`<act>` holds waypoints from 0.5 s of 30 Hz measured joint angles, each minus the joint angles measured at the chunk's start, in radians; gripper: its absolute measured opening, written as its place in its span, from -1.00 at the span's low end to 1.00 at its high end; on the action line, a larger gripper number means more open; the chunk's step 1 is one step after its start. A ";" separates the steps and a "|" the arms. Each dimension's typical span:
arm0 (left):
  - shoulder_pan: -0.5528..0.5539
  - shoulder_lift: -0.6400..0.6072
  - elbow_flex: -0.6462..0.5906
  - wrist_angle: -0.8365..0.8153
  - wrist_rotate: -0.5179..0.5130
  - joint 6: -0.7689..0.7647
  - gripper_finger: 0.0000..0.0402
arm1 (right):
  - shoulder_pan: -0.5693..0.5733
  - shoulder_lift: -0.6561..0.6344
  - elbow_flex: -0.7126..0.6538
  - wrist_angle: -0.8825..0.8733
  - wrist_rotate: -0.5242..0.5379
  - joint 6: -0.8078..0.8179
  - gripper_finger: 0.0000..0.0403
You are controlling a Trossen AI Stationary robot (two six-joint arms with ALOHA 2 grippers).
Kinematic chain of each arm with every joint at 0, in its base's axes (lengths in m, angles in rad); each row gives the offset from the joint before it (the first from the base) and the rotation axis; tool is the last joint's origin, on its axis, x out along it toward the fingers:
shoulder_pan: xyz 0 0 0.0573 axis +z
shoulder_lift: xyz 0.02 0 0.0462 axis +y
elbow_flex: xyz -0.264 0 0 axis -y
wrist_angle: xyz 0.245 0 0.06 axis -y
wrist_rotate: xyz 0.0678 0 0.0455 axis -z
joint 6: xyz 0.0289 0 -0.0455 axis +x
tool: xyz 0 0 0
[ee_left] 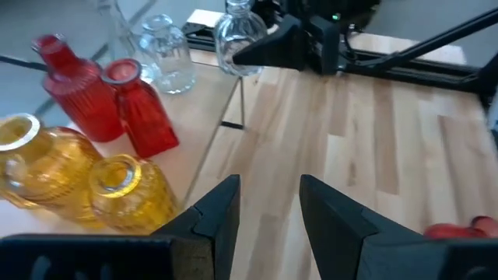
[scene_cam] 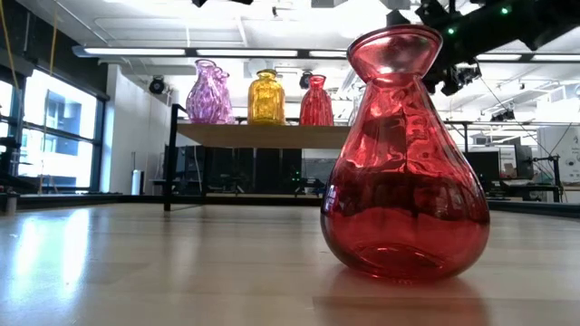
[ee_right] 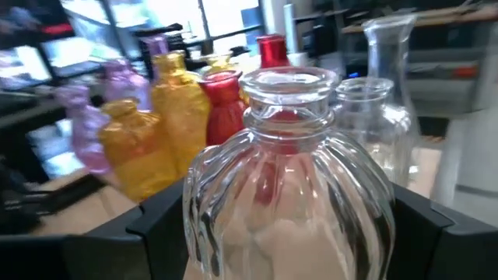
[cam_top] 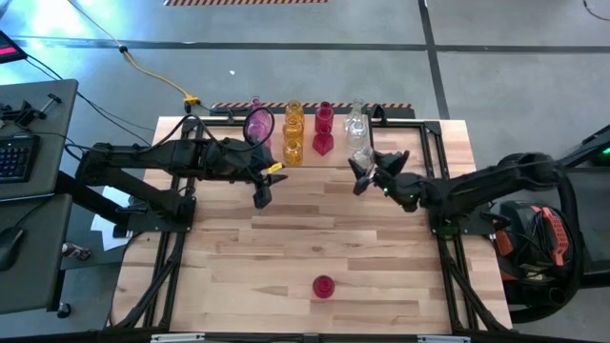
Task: Sort vases onto shelf
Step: Put the transparent vase on the shelf and align it with the other transparent vases
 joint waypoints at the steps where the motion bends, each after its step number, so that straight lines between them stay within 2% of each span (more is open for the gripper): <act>1: 0.000 0.000 0.000 0.000 -0.010 0.014 -0.37 | 0.015 0.022 0.016 0.000 0.037 -0.008 0.41; 5: 0.001 0.000 0.000 0.000 -0.036 0.043 -0.37 | 0.078 0.123 0.080 0.004 0.191 0.003 0.40; 11: 0.024 0.000 0.000 0.001 -0.038 0.074 -0.37 | 0.144 0.266 0.136 0.000 0.430 0.138 0.40; 15: 0.041 0.000 0.000 0.002 -0.041 0.090 -0.37 | 0.145 0.339 0.176 0.002 0.429 0.191 0.40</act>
